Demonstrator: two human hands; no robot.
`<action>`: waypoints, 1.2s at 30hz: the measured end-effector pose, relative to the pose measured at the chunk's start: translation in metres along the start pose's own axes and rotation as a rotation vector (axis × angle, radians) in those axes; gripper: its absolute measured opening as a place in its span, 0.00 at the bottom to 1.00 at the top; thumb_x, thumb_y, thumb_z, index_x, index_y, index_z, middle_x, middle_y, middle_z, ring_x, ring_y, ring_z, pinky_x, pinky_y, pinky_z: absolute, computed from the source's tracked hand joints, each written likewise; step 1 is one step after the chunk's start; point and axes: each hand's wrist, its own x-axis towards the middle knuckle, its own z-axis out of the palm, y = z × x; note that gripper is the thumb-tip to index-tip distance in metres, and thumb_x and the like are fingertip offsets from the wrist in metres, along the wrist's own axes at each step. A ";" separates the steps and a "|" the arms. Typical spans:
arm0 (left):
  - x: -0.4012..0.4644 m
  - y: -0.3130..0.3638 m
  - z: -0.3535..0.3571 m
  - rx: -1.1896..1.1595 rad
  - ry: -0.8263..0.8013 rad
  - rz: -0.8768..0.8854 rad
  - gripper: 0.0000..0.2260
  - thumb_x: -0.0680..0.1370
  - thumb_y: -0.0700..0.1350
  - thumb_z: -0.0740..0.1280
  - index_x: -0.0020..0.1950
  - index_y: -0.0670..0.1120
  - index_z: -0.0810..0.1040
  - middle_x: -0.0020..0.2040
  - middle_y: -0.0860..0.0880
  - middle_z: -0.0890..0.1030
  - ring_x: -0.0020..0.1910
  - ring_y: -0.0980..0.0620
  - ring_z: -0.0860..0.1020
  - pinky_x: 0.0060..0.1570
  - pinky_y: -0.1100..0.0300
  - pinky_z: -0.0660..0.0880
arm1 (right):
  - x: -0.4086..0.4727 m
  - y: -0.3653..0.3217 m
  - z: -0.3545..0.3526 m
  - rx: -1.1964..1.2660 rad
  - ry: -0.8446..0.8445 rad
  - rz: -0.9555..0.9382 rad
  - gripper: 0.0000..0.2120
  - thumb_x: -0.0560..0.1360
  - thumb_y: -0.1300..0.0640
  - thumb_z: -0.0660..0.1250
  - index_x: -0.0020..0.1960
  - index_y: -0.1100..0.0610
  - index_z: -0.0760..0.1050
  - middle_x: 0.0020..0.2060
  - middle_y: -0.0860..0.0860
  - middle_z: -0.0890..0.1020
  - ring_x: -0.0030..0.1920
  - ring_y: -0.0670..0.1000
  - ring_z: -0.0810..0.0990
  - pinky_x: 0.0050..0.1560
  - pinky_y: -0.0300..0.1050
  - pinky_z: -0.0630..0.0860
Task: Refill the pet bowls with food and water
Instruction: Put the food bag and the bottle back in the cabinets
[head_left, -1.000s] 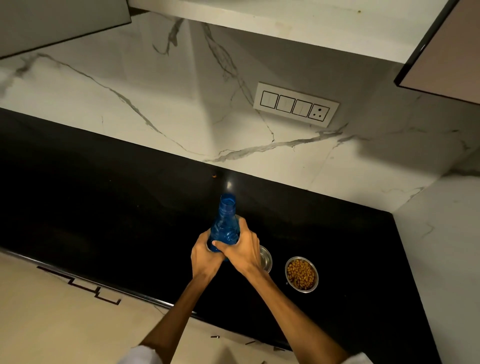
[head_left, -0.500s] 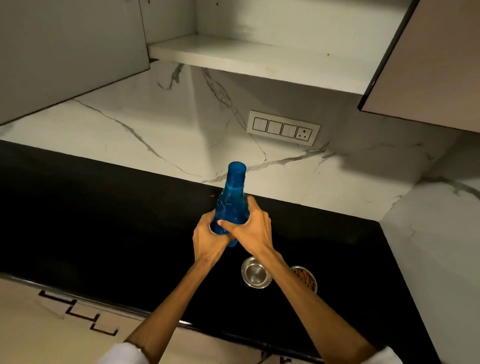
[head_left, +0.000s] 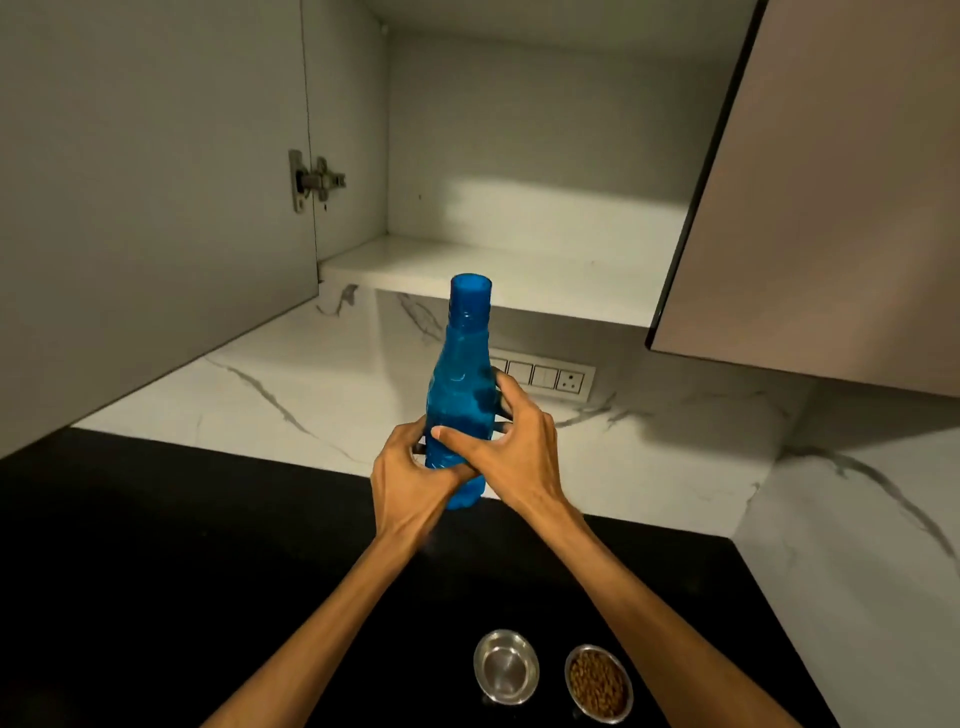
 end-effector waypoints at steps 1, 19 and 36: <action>0.004 0.010 -0.003 -0.002 0.009 0.018 0.32 0.57 0.64 0.73 0.58 0.55 0.77 0.51 0.55 0.82 0.51 0.58 0.79 0.48 0.60 0.79 | 0.004 -0.010 -0.003 0.003 0.009 -0.020 0.40 0.65 0.44 0.81 0.74 0.46 0.72 0.61 0.38 0.83 0.61 0.40 0.81 0.59 0.46 0.83; 0.093 0.165 -0.025 0.026 0.027 0.224 0.35 0.60 0.63 0.79 0.62 0.46 0.83 0.47 0.54 0.83 0.46 0.54 0.83 0.46 0.55 0.82 | 0.112 -0.142 -0.060 -0.001 0.160 -0.219 0.37 0.67 0.47 0.83 0.72 0.49 0.74 0.58 0.45 0.84 0.55 0.46 0.84 0.54 0.45 0.85; 0.188 0.199 0.011 -0.018 0.043 0.170 0.35 0.58 0.61 0.81 0.62 0.47 0.83 0.50 0.53 0.87 0.50 0.54 0.85 0.55 0.51 0.83 | 0.222 -0.134 -0.073 0.028 0.146 -0.250 0.31 0.65 0.44 0.83 0.65 0.45 0.78 0.54 0.45 0.87 0.49 0.44 0.86 0.50 0.47 0.86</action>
